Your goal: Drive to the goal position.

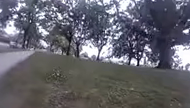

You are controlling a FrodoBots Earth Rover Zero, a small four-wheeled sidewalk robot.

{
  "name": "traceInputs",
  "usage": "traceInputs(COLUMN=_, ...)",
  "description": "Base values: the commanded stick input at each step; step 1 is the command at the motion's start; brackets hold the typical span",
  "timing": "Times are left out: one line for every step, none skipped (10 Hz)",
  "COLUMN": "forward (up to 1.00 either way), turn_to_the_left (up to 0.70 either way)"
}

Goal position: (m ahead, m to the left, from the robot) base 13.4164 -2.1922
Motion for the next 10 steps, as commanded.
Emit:
traceInputs(forward=0.7, turn_to_the_left=0.0)
traceInputs(forward=0.7, turn_to_the_left=0.0)
traceInputs(forward=0.7, turn_to_the_left=0.0)
traceInputs(forward=0.7, turn_to_the_left=0.0)
traceInputs(forward=0.7, turn_to_the_left=-0.02)
traceInputs(forward=0.7, turn_to_the_left=-0.08)
traceInputs(forward=0.7, turn_to_the_left=-0.14)
traceInputs(forward=0.7, turn_to_the_left=-0.14)
traceInputs(forward=0.7, turn_to_the_left=-0.14)
traceInputs(forward=0.7, turn_to_the_left=-0.14)
